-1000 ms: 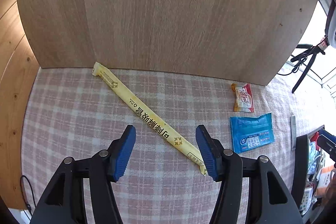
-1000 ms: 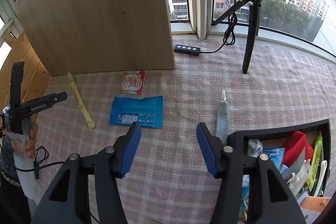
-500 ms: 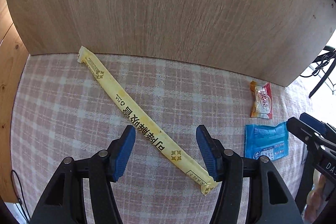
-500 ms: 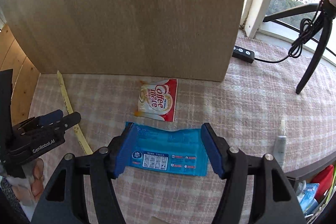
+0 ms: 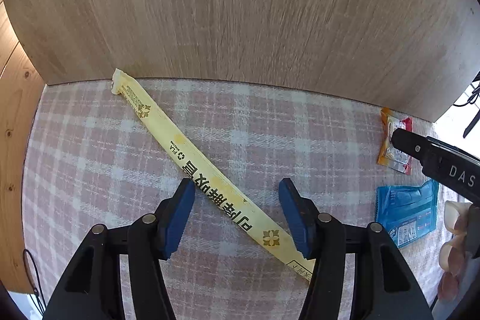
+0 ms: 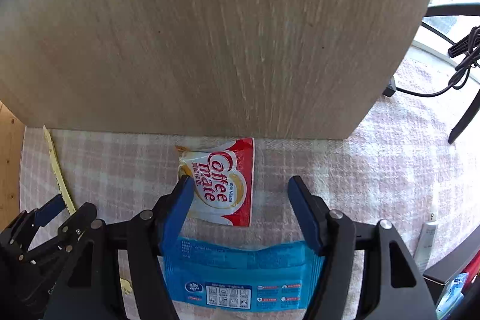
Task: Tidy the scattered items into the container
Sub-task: 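Grasp the yellow strip packet with the left gripper while the right grasps the Coffee-mate sachet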
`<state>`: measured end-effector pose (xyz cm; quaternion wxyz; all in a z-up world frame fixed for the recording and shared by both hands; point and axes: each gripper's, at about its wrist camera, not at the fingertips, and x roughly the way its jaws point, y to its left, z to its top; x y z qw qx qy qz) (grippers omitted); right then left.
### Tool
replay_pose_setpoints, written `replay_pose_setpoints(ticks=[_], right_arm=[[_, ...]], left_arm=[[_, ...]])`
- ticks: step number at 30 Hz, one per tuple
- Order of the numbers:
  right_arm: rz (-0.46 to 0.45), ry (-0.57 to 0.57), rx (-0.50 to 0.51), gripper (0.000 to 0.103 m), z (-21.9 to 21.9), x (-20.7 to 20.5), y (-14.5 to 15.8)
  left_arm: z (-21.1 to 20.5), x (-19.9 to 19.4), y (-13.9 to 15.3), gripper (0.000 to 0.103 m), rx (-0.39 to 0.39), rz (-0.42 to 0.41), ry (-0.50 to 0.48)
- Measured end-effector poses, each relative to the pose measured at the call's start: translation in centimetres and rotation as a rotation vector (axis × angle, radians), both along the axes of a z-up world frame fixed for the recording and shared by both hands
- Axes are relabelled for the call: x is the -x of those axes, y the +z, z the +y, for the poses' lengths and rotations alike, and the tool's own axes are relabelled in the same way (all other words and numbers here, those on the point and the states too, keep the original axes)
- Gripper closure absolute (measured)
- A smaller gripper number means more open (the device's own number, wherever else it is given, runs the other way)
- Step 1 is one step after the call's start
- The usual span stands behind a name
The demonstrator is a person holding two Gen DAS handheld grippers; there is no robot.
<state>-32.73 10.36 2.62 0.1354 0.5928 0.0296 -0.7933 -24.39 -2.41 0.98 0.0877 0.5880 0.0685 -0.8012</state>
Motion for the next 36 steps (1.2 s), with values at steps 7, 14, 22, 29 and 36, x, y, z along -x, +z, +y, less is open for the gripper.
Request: replay_pose_setpoints(ticks=[7,14,22,29,36], right_arm=[[-0.031,-0.003,0.046,0.033,-1.4,1.0,0.3],[-0.008,-0.011,-0.029,0.031,-4.3,1.3,0.0],[0.019,0.036,-0.121,0.036,-7.2,0.7,0.2],[0.018,0.067,-0.099,0.051,-7.3,0.5,0.9],[0.002,0.080,-0.055,0.069,-7.4,0.1,1.6]], left_arm=[[-1.1,-1.5,0.3,0.064,-0.020,0.014,0.025],[-0.6,-2.4,0.3,0.068,-0.002,0.024,0.010],[-1.2,-3.2,0.5,0.055,-0.073,0.003,0.056],[0.4,-4.7,0.4,0.076,-0.006,0.033,0.035],[-3.2,-7.7,0.6,0.086,-0.098,0.040,0.104]])
